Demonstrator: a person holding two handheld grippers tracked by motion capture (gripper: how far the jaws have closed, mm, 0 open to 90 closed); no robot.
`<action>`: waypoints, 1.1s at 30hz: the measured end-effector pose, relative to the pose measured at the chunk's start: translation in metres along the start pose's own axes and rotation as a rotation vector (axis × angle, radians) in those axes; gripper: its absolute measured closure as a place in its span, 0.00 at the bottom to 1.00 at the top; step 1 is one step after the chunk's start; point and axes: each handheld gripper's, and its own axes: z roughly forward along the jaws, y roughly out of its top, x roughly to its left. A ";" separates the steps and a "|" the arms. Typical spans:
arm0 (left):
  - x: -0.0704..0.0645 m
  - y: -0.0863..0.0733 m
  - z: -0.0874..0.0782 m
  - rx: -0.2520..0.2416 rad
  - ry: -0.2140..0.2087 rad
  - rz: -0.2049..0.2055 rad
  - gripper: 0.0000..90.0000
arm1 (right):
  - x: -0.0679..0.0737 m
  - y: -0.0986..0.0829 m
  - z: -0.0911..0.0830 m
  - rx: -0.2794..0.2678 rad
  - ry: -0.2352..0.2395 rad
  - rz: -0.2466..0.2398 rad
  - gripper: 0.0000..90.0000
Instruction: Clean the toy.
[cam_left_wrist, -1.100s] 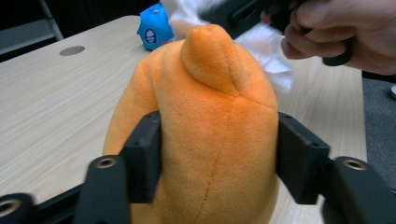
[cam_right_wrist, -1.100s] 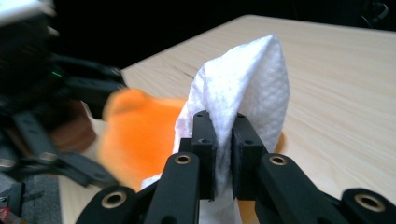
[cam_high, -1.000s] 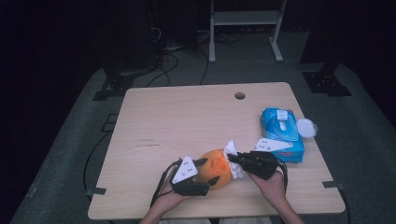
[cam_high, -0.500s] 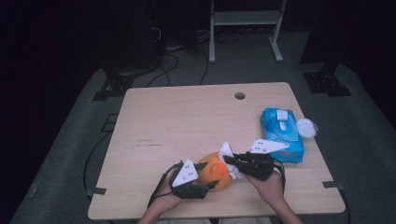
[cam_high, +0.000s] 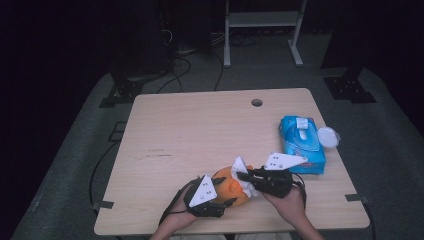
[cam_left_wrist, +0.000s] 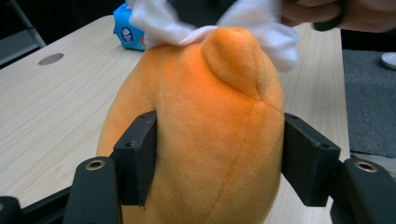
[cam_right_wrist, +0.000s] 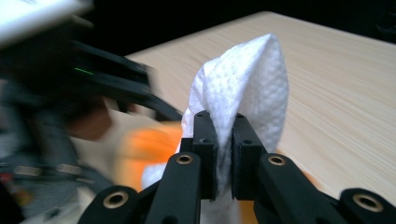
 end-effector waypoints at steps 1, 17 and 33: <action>0.000 0.000 0.001 -0.002 0.002 0.002 0.38 | -0.006 -0.003 -0.002 0.007 -0.011 0.022 0.91; -0.006 0.001 0.003 0.009 -0.032 0.061 0.37 | -0.030 -0.018 -0.008 0.016 -0.036 0.116 0.91; 0.008 -0.005 -0.004 -0.009 -0.051 0.010 0.36 | -0.030 -0.018 -0.008 0.002 -0.015 0.129 0.91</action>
